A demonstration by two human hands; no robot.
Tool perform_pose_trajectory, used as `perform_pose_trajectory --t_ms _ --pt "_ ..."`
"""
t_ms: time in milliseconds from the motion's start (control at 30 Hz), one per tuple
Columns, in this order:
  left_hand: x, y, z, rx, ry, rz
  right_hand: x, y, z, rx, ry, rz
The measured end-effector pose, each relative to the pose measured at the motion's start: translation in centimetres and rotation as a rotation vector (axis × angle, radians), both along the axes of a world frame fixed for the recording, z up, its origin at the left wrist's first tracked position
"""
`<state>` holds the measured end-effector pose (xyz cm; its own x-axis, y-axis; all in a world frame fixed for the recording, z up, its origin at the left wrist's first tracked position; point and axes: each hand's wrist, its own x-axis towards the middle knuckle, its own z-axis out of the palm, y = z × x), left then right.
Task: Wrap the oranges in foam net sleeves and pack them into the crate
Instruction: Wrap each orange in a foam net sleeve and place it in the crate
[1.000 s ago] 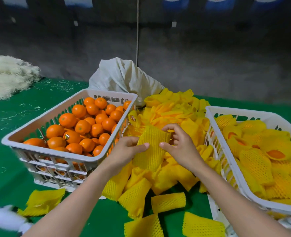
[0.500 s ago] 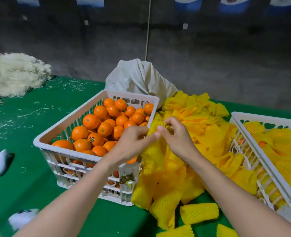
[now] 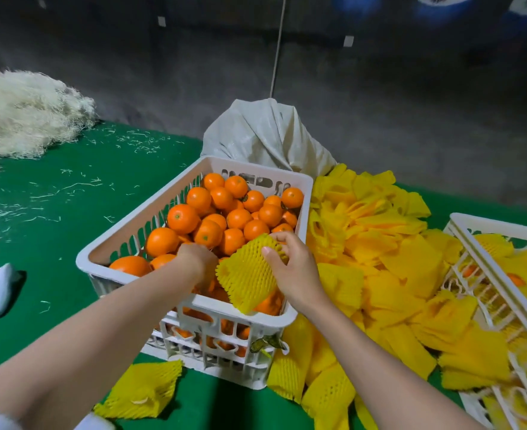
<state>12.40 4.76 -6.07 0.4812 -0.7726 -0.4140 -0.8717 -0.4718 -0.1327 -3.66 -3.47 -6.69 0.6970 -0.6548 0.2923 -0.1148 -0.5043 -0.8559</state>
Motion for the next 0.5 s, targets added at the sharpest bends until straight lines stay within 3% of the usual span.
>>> perform_pose_trajectory --t_ms 333,400,500 --pt "0.7 0.0 -0.1 -0.142 -0.161 -0.030 -0.3 0.0 0.3 0.058 -0.047 -0.011" --pt "1.4 0.2 -0.3 -0.359 -0.024 0.104 -0.5 -0.4 0.9 0.189 -0.090 0.001" --pt "1.5 0.6 0.3 -0.851 0.490 0.363 -1.6 -1.5 1.9 0.521 -0.257 0.061"
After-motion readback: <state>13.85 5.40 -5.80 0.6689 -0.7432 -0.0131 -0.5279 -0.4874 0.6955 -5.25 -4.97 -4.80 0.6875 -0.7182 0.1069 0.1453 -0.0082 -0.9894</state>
